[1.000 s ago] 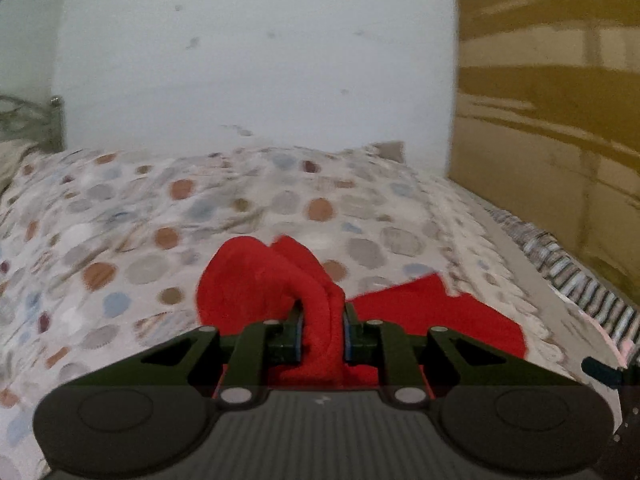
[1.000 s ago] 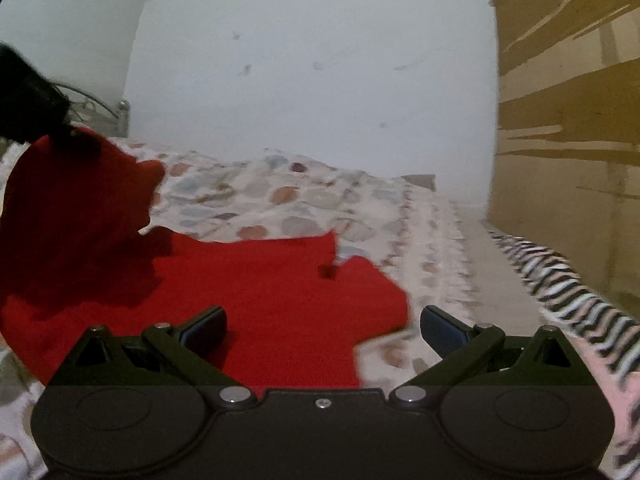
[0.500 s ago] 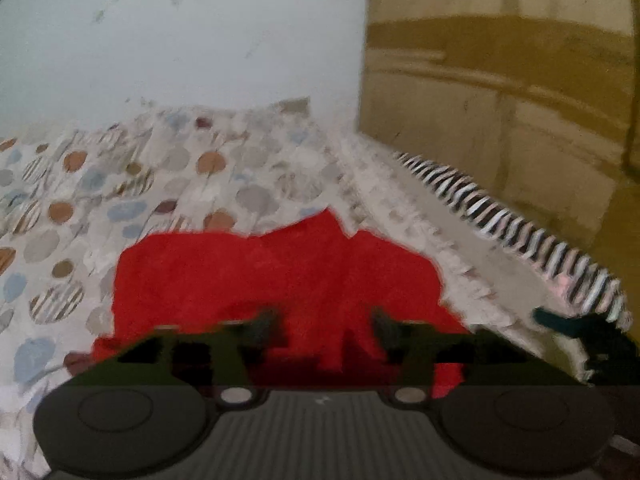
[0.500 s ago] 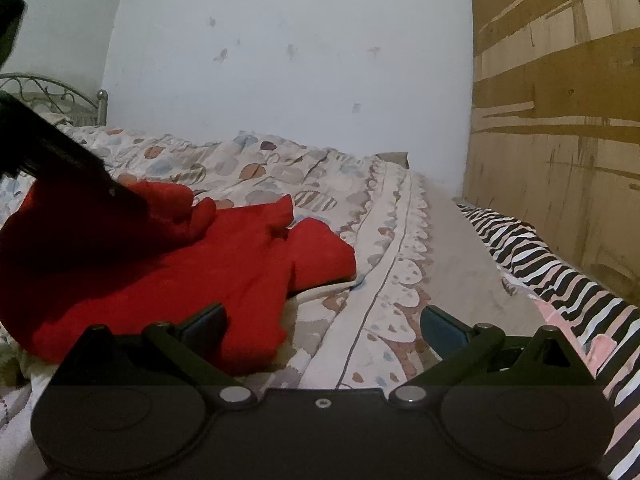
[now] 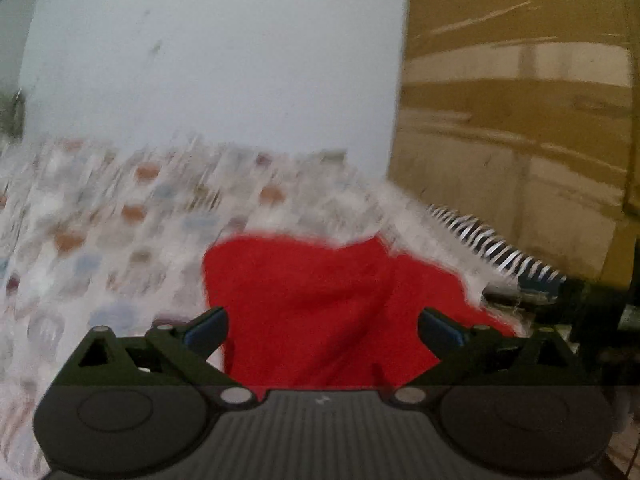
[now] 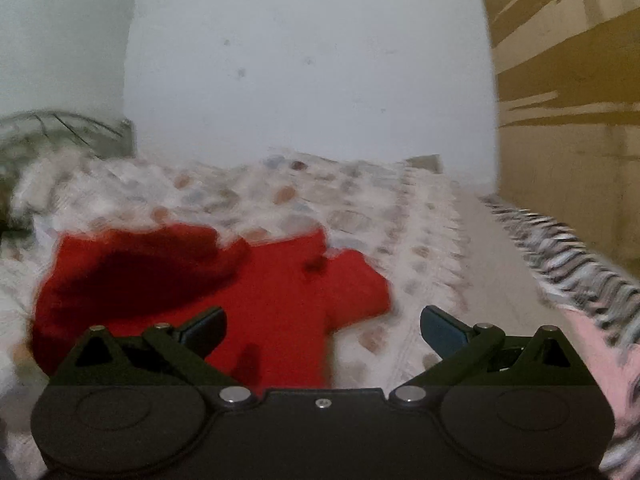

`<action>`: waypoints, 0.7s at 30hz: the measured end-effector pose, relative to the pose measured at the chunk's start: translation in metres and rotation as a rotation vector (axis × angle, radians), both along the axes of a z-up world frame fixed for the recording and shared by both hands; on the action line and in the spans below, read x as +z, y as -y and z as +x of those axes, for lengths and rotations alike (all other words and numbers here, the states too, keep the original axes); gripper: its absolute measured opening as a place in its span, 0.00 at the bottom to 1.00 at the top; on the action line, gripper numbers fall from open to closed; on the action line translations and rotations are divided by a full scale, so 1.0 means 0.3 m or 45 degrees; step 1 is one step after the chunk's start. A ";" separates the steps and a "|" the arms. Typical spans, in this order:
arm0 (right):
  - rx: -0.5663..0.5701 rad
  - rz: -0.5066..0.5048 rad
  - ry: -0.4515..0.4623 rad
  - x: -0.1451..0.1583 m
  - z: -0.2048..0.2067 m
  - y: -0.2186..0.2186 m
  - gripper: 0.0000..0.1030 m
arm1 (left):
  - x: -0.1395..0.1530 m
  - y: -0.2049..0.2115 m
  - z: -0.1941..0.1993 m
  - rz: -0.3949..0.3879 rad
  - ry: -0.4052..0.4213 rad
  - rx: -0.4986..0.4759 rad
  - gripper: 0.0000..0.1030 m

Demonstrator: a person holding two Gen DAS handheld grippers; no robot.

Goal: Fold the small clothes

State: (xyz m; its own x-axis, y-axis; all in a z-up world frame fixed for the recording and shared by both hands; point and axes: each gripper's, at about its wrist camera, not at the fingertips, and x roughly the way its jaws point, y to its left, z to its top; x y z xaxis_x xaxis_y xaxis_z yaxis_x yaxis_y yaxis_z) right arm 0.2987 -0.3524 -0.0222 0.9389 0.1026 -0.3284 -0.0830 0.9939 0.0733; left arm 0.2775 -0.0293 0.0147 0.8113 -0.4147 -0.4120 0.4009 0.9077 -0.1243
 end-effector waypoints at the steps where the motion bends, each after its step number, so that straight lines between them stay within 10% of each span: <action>1: 0.055 0.044 -0.009 0.024 0.028 0.002 1.00 | -0.019 -0.016 0.017 -0.021 -0.039 0.016 1.00; 8: 0.456 0.481 -0.344 0.094 0.354 -0.047 1.00 | -0.088 -0.052 0.113 -0.067 -0.128 0.011 0.99; 15: 0.434 0.664 -0.637 0.039 0.596 -0.145 1.00 | -0.109 0.000 0.121 -0.039 -0.095 -0.058 0.90; 17: 0.372 0.683 -0.696 0.011 0.634 -0.158 0.98 | -0.112 0.010 0.114 -0.020 -0.067 -0.072 0.73; 21: 0.308 0.677 -0.714 -0.009 0.669 -0.180 0.61 | -0.111 0.041 0.109 0.102 -0.008 -0.083 0.47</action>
